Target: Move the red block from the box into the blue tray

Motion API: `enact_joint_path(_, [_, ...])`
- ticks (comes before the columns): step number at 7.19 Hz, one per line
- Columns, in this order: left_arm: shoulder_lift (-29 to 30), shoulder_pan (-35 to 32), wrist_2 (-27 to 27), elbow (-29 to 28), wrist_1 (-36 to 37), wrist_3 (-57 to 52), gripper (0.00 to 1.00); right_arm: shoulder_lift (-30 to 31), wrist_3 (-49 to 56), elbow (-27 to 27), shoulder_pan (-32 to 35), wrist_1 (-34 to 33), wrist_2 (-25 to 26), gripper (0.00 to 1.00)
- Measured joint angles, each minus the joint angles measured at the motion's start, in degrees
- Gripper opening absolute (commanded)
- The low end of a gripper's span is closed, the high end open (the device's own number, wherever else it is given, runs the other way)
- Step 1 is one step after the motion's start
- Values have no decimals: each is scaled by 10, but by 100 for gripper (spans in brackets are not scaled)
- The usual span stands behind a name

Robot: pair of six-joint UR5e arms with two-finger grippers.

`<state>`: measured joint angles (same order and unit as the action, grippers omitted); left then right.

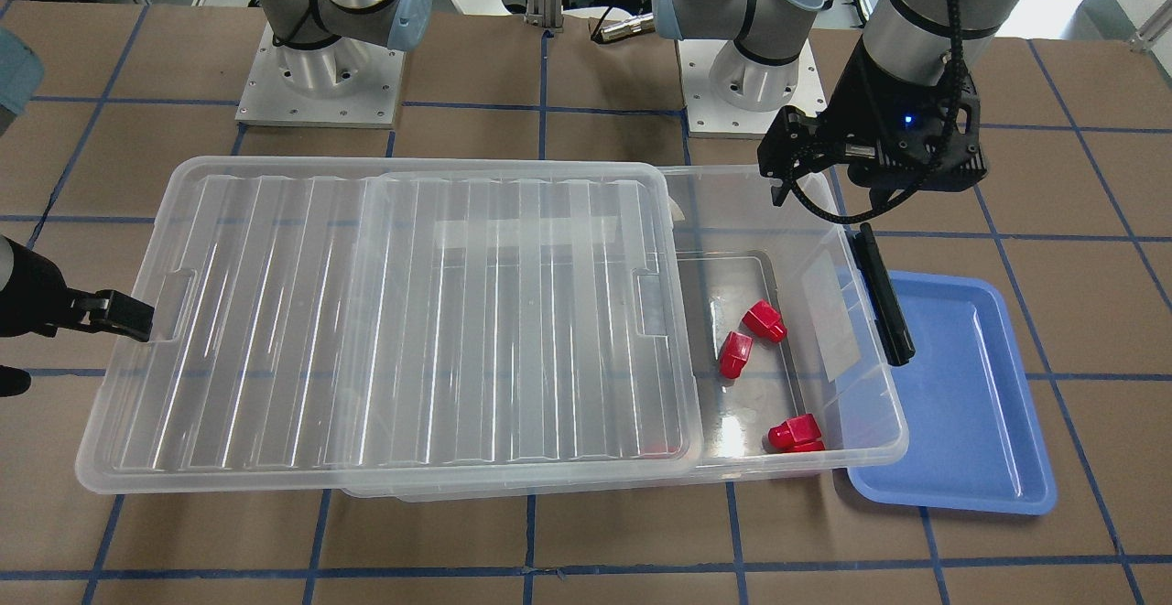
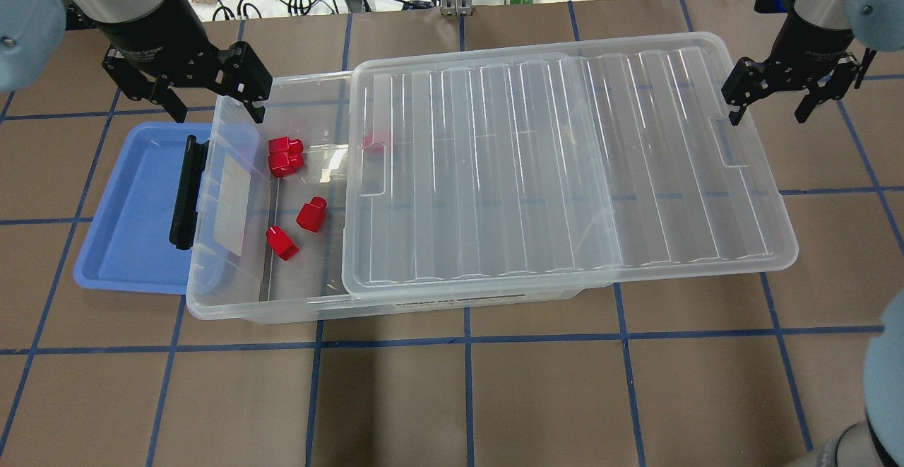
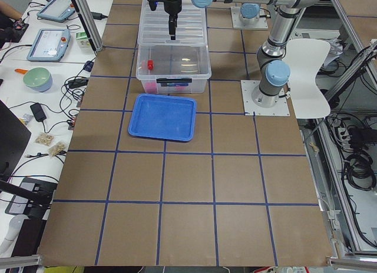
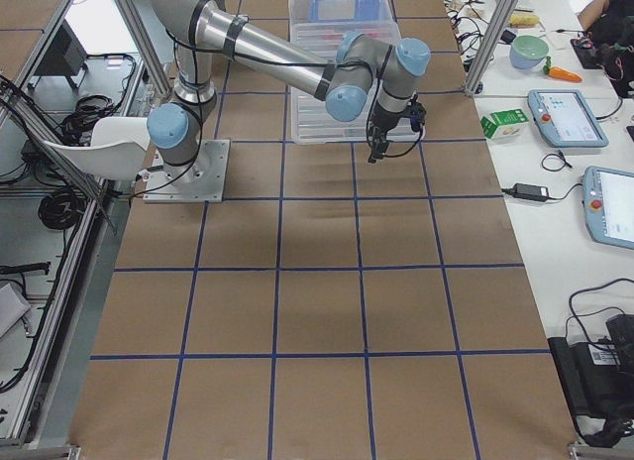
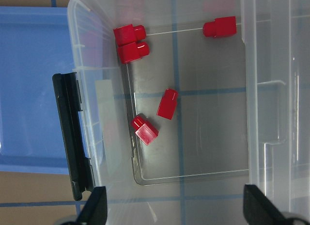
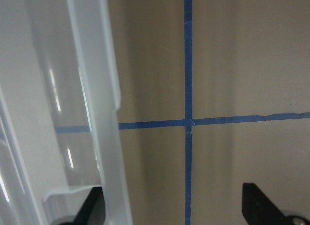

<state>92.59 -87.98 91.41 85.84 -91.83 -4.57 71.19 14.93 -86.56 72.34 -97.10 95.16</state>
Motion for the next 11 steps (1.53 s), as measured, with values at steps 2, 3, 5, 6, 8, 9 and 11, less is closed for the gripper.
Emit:
enact_joint_path(2, [0,0,0,0,0,0,100,0,0,1,-3,1,8,100])
enact_joint_path(3, [0,0,0,0,0,0,100,0,0,1,-4,2,8,100])
enact_joint_path(5, [0,0,-1,0,1,0,100,6,-3,4,-4,4,6,100])
enact_joint_path(6, [0,0,-1,0,1,0,100,18,-6,7,0,8,3,100])
enact_joint_path(8, [1,0,-1,0,0,0,100,62,-9,11,12,37,-1,100])
enact_joint_path(9, [2,0,-1,1,0,-2,100,90,-10,11,14,62,-5,100])
enact_joint_path(11, [13,1,-5,11,4,-15,100,149,-18,11,18,114,-9,100])
